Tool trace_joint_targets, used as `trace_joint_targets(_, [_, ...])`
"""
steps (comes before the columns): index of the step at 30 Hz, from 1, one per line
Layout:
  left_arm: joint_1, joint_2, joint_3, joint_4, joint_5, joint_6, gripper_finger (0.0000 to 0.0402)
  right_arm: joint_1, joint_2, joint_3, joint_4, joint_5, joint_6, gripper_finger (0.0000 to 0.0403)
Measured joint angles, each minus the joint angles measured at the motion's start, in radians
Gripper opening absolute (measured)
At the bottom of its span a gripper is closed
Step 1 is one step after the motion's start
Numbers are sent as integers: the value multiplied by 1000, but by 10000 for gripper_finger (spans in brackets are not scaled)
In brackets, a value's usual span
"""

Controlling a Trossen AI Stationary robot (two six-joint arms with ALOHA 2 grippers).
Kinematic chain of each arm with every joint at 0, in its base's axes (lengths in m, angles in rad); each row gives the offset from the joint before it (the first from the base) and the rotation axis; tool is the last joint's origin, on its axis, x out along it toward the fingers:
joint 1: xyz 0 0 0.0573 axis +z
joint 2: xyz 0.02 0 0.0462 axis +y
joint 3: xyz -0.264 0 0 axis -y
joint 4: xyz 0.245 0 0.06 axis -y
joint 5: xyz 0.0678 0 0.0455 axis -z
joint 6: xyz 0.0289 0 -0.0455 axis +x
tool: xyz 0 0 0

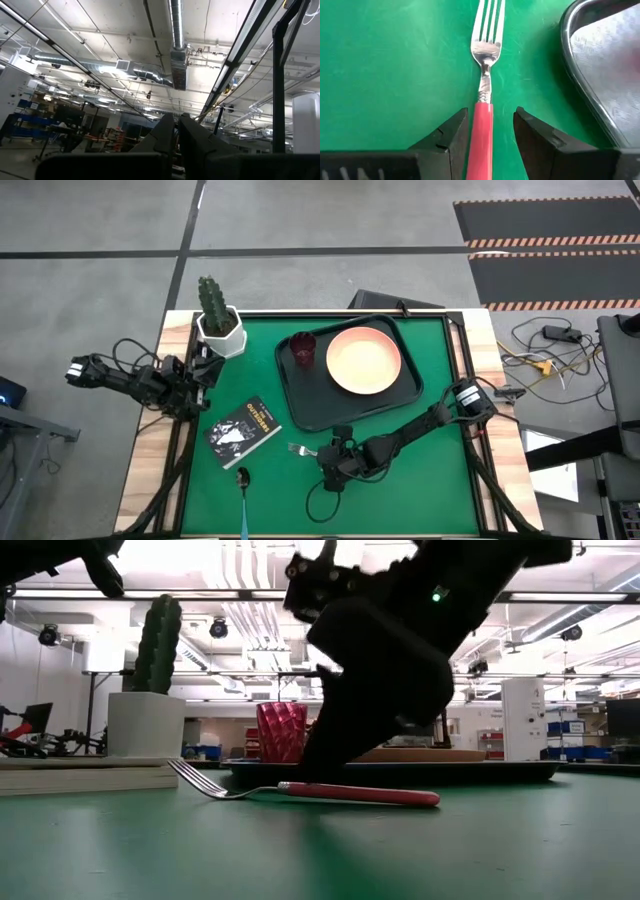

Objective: Pick and place plate/cup/fork/spoon on tray
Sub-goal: Put the pink fork on the black serving tray to the left side of the pink plate

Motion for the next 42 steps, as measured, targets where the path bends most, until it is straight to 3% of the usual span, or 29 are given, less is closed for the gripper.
trace_joint_targets(8, [0, -2, 0, 1, -1, 0, 8, -1, 25, -6, 23, -30, 13, 131])
trace_joint_targets(18, [0, -3, -1, 2, -3, 1, 8, -3, 39, -6, 36, -56, 68, 36])
trace_joint_targets(33, [0, -4, -1, 5, -2, 1, 8, 18, -81, 24, 29, -83, 109, 40])
trace_joint_targets(37, [0, -6, -1, 7, -2, 1, 8, 16, -109, 52, 21, -10, 128, 40])
trace_joint_targets(42, [0, -6, -1, 4, -2, 1, 8, 1, -112, 109, -16, 217, 166, 41])
